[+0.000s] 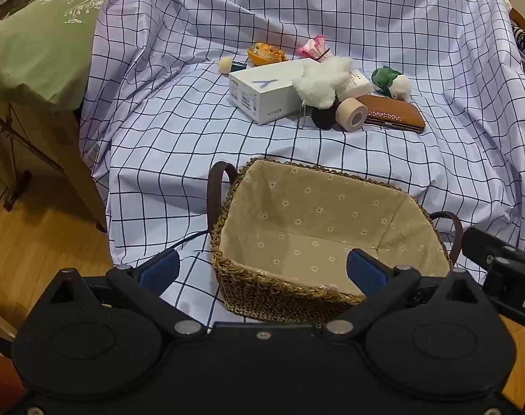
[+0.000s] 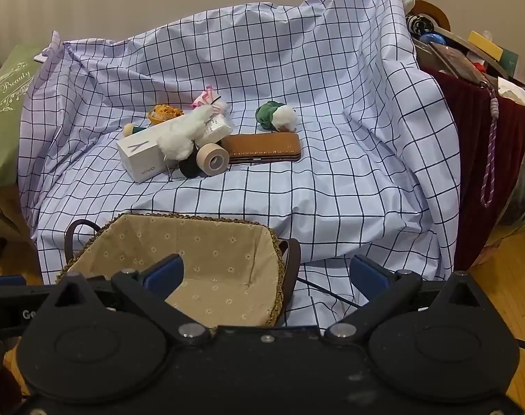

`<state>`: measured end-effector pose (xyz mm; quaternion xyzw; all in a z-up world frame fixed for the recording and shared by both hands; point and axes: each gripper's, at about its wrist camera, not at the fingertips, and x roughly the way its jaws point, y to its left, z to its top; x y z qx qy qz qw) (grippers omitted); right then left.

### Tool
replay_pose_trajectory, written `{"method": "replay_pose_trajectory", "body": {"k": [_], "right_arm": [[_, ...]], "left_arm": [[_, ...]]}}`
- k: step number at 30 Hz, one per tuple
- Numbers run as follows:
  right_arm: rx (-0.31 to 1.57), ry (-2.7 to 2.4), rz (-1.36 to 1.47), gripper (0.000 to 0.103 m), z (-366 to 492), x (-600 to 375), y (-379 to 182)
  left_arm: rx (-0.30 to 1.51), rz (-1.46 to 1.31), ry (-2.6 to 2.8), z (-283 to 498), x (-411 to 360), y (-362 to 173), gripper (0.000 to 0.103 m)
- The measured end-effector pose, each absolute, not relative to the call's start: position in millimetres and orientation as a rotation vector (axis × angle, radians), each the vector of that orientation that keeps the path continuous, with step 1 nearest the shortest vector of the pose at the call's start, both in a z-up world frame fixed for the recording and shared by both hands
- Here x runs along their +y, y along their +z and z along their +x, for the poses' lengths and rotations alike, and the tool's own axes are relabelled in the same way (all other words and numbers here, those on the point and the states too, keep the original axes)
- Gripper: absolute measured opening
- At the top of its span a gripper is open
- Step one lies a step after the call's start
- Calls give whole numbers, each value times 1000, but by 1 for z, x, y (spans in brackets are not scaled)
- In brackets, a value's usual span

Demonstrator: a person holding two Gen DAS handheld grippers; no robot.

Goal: Organize soft objects

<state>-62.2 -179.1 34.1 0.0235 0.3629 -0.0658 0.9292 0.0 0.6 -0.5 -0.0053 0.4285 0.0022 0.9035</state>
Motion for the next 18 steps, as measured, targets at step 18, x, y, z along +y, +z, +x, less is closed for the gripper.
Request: {"method": "replay_pose_trajectory", "body": {"k": [18], "right_arm": [[757, -134, 53, 103, -61, -179, 33]], "left_arm": [[886, -17, 7, -1, 1, -4, 100]]}}
